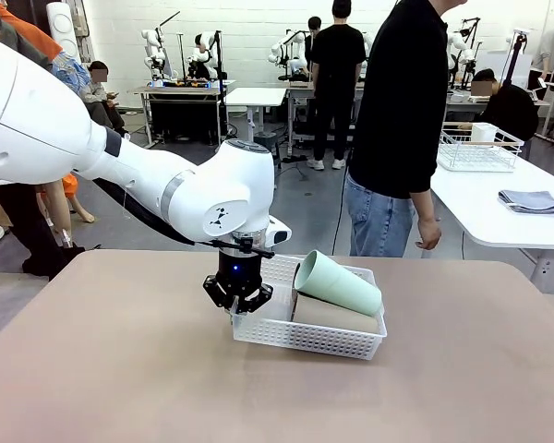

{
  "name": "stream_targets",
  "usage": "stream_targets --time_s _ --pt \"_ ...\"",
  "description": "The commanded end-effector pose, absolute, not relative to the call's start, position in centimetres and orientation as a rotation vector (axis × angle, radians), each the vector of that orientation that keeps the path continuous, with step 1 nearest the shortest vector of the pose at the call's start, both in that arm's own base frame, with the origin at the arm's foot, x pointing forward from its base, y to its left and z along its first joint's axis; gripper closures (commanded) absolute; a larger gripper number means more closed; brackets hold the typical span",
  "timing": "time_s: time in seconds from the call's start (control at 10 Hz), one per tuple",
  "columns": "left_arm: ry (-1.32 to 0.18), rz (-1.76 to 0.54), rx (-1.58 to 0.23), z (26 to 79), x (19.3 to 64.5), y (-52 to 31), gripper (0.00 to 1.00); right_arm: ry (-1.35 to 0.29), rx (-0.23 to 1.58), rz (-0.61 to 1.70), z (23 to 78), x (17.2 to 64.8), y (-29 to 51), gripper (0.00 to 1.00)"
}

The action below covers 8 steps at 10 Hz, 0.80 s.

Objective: Clean and organize the cups into the basket.
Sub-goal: Move the Organizing basket back to the left side of the table.

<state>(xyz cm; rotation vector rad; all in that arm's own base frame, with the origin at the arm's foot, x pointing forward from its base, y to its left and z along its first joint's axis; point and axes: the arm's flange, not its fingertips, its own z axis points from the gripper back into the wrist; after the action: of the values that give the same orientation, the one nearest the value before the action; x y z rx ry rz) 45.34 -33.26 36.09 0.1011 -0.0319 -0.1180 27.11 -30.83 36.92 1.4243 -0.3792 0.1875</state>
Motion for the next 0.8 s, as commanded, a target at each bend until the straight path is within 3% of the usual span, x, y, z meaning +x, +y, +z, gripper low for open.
stream_targets --time_s 0.0,0.1,0.7 --pt "-0.029 -0.131 0.117 35.7 45.0 -33.3 1.00 -0.424 1.430 0.342 36.9 27.4 -32.3 0.00" --pt "-0.029 -0.131 0.117 35.7 45.0 -33.3 1.00 -0.379 1.424 0.188 36.9 27.1 -30.8 0.00" --pt "-0.029 -0.131 0.117 35.7 45.0 -33.3 1.00 -0.379 1.424 0.188 36.9 27.1 -30.8 0.00"
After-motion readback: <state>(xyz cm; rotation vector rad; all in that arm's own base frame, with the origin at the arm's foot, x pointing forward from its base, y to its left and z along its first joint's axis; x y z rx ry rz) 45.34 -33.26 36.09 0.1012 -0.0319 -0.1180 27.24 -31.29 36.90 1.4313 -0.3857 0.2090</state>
